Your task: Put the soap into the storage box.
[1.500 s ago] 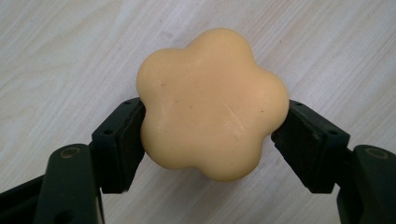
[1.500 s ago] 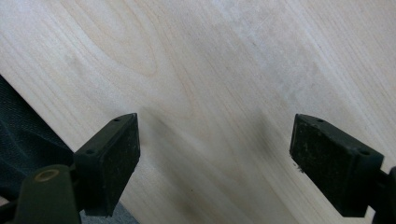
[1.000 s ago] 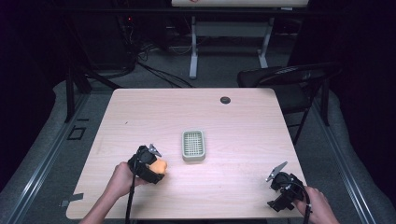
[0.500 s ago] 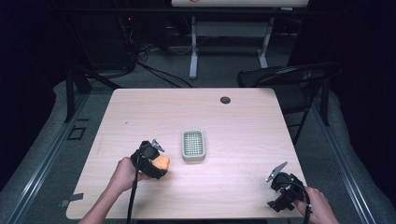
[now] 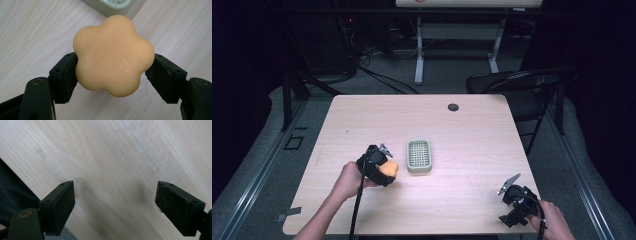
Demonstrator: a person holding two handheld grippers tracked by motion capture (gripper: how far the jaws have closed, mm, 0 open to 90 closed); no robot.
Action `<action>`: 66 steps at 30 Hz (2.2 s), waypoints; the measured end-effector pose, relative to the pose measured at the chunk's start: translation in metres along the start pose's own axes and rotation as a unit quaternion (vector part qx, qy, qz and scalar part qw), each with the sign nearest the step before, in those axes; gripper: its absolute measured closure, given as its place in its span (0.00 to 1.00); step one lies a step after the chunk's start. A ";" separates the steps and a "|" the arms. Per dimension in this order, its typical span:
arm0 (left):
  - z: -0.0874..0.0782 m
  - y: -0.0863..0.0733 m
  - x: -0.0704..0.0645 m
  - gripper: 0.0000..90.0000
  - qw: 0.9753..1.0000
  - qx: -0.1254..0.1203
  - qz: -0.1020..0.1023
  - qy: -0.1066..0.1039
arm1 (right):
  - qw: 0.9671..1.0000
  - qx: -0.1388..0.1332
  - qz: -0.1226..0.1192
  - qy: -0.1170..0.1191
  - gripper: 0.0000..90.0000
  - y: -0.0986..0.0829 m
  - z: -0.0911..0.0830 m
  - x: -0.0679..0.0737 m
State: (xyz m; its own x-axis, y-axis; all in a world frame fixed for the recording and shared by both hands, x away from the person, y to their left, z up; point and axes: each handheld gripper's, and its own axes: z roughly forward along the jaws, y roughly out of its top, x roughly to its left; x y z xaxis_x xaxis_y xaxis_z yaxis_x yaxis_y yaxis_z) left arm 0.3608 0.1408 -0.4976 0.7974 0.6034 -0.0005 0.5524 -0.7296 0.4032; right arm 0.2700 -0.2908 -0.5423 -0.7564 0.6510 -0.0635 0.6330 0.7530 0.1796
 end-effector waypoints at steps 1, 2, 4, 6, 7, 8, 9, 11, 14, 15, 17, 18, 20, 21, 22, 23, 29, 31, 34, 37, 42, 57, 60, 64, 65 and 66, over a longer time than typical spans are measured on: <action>0.000 0.002 0.000 0.31 1.000 0.000 0.003 0.002 | 1.000 -0.003 0.000 0.000 0.17 0.000 0.001 0.000; -0.001 0.003 0.000 0.31 1.000 -0.002 0.004 0.003 | 1.000 -0.003 0.000 0.000 0.18 0.000 0.000 0.000; -0.001 0.007 0.000 0.31 1.000 -0.004 0.006 0.003 | 1.000 -0.003 0.000 0.000 0.17 0.000 0.000 0.000; -0.002 0.010 0.001 0.31 1.000 -0.005 0.009 0.004 | 1.000 -0.007 0.004 -0.001 0.17 -0.001 0.001 0.001; -0.003 0.012 0.001 0.31 1.000 -0.008 0.008 0.003 | 1.000 -0.007 0.005 -0.001 0.17 -0.001 0.001 0.001; -0.004 0.013 0.001 0.31 1.000 -0.007 0.010 0.002 | 1.000 -0.007 0.004 -0.001 0.17 -0.001 0.001 0.000; -0.004 0.014 0.002 0.31 1.000 -0.009 0.011 0.002 | 1.000 -0.008 0.005 -0.001 0.17 -0.001 0.001 0.000; -0.005 0.017 0.003 0.31 1.000 -0.010 0.010 0.001 | 1.000 -0.011 0.007 0.001 0.18 -0.001 0.001 0.000; -0.005 0.022 0.005 0.31 1.000 -0.012 0.011 0.000 | 1.000 -0.011 0.007 0.001 0.17 -0.001 0.001 0.000; -0.005 0.023 0.005 0.31 1.000 -0.011 0.009 0.000 | 1.000 -0.008 0.005 -0.001 0.17 -0.001 0.001 0.000; -0.005 0.026 0.006 0.31 1.000 -0.010 0.011 0.000 | 1.000 -0.008 0.005 -0.001 0.18 -0.001 0.001 0.000; -0.005 0.027 0.007 0.31 1.000 -0.011 0.012 -0.001 | 1.000 -0.008 0.005 -0.001 0.17 -0.001 0.001 0.000; -0.004 0.031 0.008 0.31 1.000 -0.011 0.011 -0.004 | 1.000 -0.009 0.005 -0.001 0.17 -0.001 0.001 0.000; -0.004 0.032 0.008 0.31 1.000 -0.011 0.012 -0.004 | 1.000 -0.009 0.005 -0.001 0.17 -0.001 0.001 0.000; -0.003 0.033 0.008 0.31 1.000 -0.010 0.012 -0.005 | 1.000 -0.009 0.005 -0.001 0.17 -0.001 0.001 0.000; -0.003 0.035 0.009 0.31 1.000 -0.009 0.015 -0.004 | 1.000 -0.009 0.005 -0.001 0.17 -0.001 0.001 0.000; -0.005 0.043 0.011 0.31 1.000 -0.009 0.017 -0.006 | 1.000 -0.011 0.006 0.000 0.17 -0.001 0.001 0.000; -0.006 0.045 0.011 0.31 1.000 -0.012 0.015 -0.007 | 1.000 -0.011 0.005 -0.001 0.18 -0.001 0.001 0.000; -0.009 0.048 0.012 0.31 1.000 -0.015 0.016 -0.007 | 1.000 -0.009 0.005 -0.002 0.17 -0.001 0.001 0.001; -0.009 0.050 0.014 0.31 1.000 -0.012 0.021 -0.007 | 1.000 -0.003 0.002 -0.001 0.17 0.000 0.000 0.000; -0.007 0.053 0.016 0.31 1.000 -0.007 0.022 -0.008 | 1.000 -0.006 0.007 0.001 0.17 0.000 0.002 -0.001; -0.004 0.064 0.019 0.31 1.000 -0.006 0.023 -0.008 | 1.000 -0.004 0.003 0.002 0.17 0.000 0.001 0.000; -0.003 0.067 0.018 0.31 1.000 -0.004 0.025 -0.010 | 1.000 -0.008 0.006 0.001 0.17 -0.001 0.001 0.000; -0.002 0.072 0.017 0.31 1.000 -0.005 0.026 -0.011 | 1.000 -0.006 0.003 0.002 0.17 0.000 0.001 0.000; -0.002 0.073 0.017 0.31 1.000 -0.006 0.027 -0.011 | 1.000 -0.005 0.002 0.002 0.18 0.000 0.001 0.000; -0.002 0.075 0.018 0.31 1.000 -0.006 0.028 -0.011 | 1.000 -0.005 0.002 0.003 0.17 0.000 0.001 0.000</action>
State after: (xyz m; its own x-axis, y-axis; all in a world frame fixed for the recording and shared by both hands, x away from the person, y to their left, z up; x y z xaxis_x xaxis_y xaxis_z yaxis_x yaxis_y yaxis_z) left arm 0.4157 0.0974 -0.4661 0.8320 0.5547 0.0029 0.5040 -0.7580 0.4140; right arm 0.2702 -0.2911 -0.5434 -0.7548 0.6535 -0.0574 0.6344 0.7494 0.1897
